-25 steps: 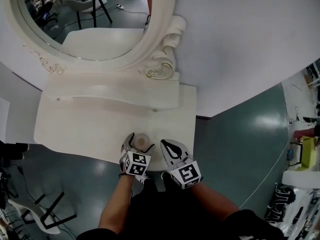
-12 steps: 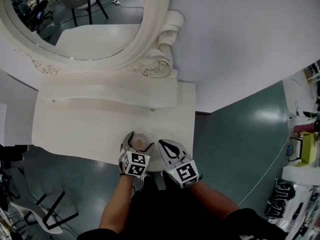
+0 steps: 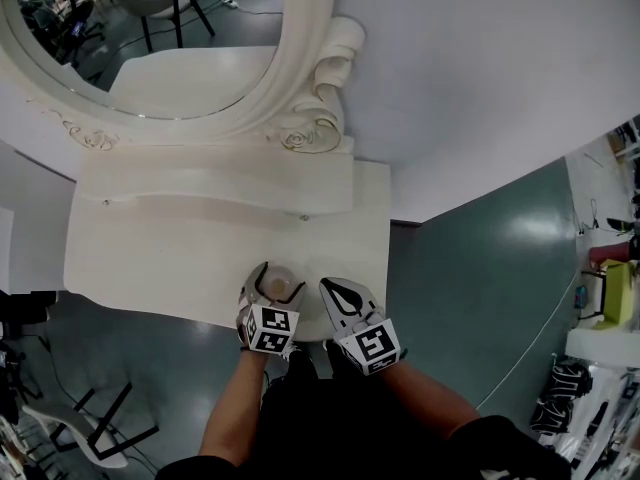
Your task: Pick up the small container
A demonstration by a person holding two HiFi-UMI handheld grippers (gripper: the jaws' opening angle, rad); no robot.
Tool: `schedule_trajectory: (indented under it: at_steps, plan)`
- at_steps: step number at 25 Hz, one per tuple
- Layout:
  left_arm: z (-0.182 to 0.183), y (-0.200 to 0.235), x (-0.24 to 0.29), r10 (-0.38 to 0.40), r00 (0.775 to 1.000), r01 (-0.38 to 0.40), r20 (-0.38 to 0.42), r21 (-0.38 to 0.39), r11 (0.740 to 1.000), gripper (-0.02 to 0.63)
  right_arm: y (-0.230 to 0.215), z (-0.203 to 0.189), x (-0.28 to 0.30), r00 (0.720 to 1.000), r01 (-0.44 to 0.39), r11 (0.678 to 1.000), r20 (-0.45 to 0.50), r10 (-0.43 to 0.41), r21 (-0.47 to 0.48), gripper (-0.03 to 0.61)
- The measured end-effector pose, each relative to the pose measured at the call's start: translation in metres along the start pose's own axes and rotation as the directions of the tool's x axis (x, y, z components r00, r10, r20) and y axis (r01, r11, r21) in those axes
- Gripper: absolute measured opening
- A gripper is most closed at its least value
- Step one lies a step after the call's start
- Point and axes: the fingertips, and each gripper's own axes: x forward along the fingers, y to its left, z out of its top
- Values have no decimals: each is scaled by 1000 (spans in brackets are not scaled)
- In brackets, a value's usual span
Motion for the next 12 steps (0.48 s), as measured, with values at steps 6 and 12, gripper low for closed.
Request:
schedule_trajectory:
  at_steps: [6,12]
  plan:
    - [6,4,-8,7,999,-6,44,-28,1000,403,2,1,-2,1000,5,1000,11,-5,11,5]
    - [32,5,-31,36,991,-33,128,-24,999,405,-2,1,-6,1000,18,1000,12,-18,-1,5]
